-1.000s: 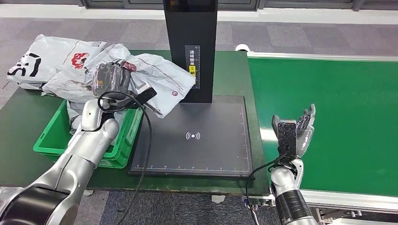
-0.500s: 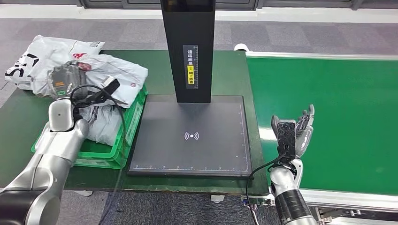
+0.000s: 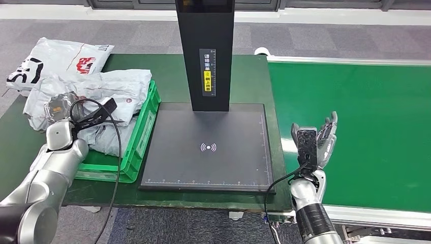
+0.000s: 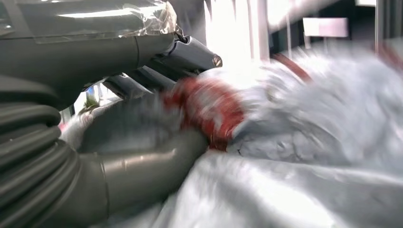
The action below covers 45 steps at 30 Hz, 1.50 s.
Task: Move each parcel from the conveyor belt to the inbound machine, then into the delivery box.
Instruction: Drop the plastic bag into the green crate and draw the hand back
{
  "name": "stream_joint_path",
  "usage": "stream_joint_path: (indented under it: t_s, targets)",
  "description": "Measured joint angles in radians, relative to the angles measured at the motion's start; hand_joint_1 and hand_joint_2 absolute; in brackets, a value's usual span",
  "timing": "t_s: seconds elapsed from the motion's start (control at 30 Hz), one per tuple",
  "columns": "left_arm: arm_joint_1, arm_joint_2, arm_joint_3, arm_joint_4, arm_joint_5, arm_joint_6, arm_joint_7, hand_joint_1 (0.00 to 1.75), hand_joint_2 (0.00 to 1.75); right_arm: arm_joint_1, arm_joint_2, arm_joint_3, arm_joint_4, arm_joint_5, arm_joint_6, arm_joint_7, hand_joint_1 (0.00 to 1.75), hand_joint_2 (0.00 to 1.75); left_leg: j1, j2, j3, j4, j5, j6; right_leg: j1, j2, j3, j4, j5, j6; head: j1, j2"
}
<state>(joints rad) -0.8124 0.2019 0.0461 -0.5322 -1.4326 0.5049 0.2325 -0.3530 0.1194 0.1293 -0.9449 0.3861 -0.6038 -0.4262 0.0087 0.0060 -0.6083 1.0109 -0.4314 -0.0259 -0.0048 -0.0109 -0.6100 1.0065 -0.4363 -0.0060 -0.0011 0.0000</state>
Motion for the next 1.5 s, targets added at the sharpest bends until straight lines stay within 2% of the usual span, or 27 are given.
stream_joint_path:
  t_s: [0.07, 0.2, 0.33, 0.43, 0.57, 0.7, 0.87, 1.03, 1.27, 1.37, 1.4, 1.5]
  targets:
    - [-0.002, -0.004, 0.012, 0.023, 0.021, -0.051, -0.017, 0.00, 1.75, 0.000, 0.000, 0.000, 0.000, 0.000, 0.007, 0.000, 0.00, 1.75, 0.000, 0.000, 0.000, 0.000, 0.000, 0.000, 0.000, 0.000, 0.000, 0.000, 0.000, 0.000, 0.000, 0.000]
    - [-0.010, -0.016, 0.035, 0.052, 0.088, -0.075, -0.060, 0.00, 1.75, -0.001, 0.000, 0.000, 0.000, 0.003, 0.010, 0.001, 0.00, 1.75, 0.000, 0.000, 0.000, 0.000, 0.000, 0.000, 0.000, 0.000, 0.000, 0.000, 0.000, 0.000, 0.000, 0.000]
    - [-0.016, -0.031, 0.077, 0.063, 0.148, -0.062, -0.110, 0.00, 1.75, -0.001, 0.000, 0.000, 0.000, 0.003, 0.009, 0.002, 0.00, 1.75, 0.000, 0.000, 0.000, 0.000, 0.000, 0.000, 0.000, 0.000, 0.000, 0.000, 0.000, 0.000, 0.000, 0.000]
    - [-0.018, -0.035, 0.098, 0.065, 0.202, 0.005, -0.145, 0.00, 1.75, 0.000, 0.000, 0.000, 0.000, 0.006, 0.009, 0.004, 0.00, 1.75, 0.000, 0.000, 0.000, 0.000, 0.000, 0.000, 0.000, 0.000, 0.000, 0.000, 0.000, 0.000, 0.000, 0.000]
    - [-0.026, -0.043, 0.148, 0.054, 0.401, 0.109, -0.299, 0.00, 0.00, 0.000, 0.000, 0.000, 0.000, -0.001, 0.008, -0.005, 0.00, 1.75, 0.000, 0.000, 0.000, 0.000, 0.000, -0.001, 0.001, 0.000, 0.000, 0.000, 0.000, 0.000, 0.000, 0.000]
    - [-0.036, -0.058, 0.202, 0.010, 0.577, 0.175, -0.464, 0.00, 0.00, 0.000, 0.000, 0.000, 0.000, -0.015, 0.008, -0.019, 0.00, 1.75, 0.000, 0.000, 0.000, 0.000, 0.000, -0.001, 0.001, 0.001, 0.000, 0.000, 0.000, 0.000, 0.000, 0.000]
    - [-0.034, -0.100, 0.286, -0.104, 0.574, 0.191, -0.610, 0.00, 0.00, 0.000, 0.000, 0.000, 0.000, -0.020, 0.006, -0.025, 0.00, 1.75, 0.000, 0.000, 0.000, 0.000, 0.000, -0.001, 0.000, 0.000, 0.000, 0.000, 0.000, 0.000, 0.000, 0.000]
    - [-0.026, -0.134, 0.339, -0.180, 0.538, 0.191, -0.636, 0.00, 0.00, 0.000, 0.000, 0.000, 0.001, -0.020, 0.005, -0.031, 0.00, 1.75, 0.000, 0.001, 0.000, 0.000, 0.000, -0.001, 0.000, 0.000, 0.000, 0.000, 0.000, 0.000, 0.000, 0.000]
    - [-0.020, -0.152, 0.364, -0.220, 0.534, 0.191, -0.639, 0.00, 0.00, -0.001, 0.000, 0.000, 0.002, -0.021, 0.005, -0.032, 0.00, 1.75, 0.000, 0.000, 0.000, 0.000, 0.000, -0.001, 0.000, 0.000, 0.000, 0.000, 0.000, 0.000, 0.000, 0.000]
    - [-0.016, -0.167, 0.372, -0.236, 0.496, 0.191, -0.661, 0.00, 1.31, -0.002, 0.001, 0.000, 0.003, -0.020, 0.003, -0.034, 0.00, 1.75, 0.000, 0.000, 0.000, 0.000, 0.000, -0.001, 0.000, 0.000, 0.000, 0.000, 0.000, 0.000, 0.000, 0.000]
    - [-0.014, -0.177, 0.376, -0.241, 0.490, 0.185, -0.679, 0.00, 1.75, -0.004, 0.003, 0.000, 0.004, -0.019, 0.001, -0.035, 0.00, 1.31, 0.000, 0.000, 0.000, 0.000, 0.000, -0.001, 0.000, 0.000, 0.000, 0.000, 0.000, 0.000, 0.000, 0.000]
    - [-0.009, -0.223, 0.369, -0.232, 0.575, 0.126, -0.742, 0.00, 1.75, -0.019, 0.011, 0.003, 0.010, -0.020, -0.012, -0.045, 0.00, 0.00, -0.001, -0.001, 0.000, 0.000, 0.000, 0.000, -0.001, -0.001, 0.000, 0.000, 0.001, 0.000, 0.000, 0.000]
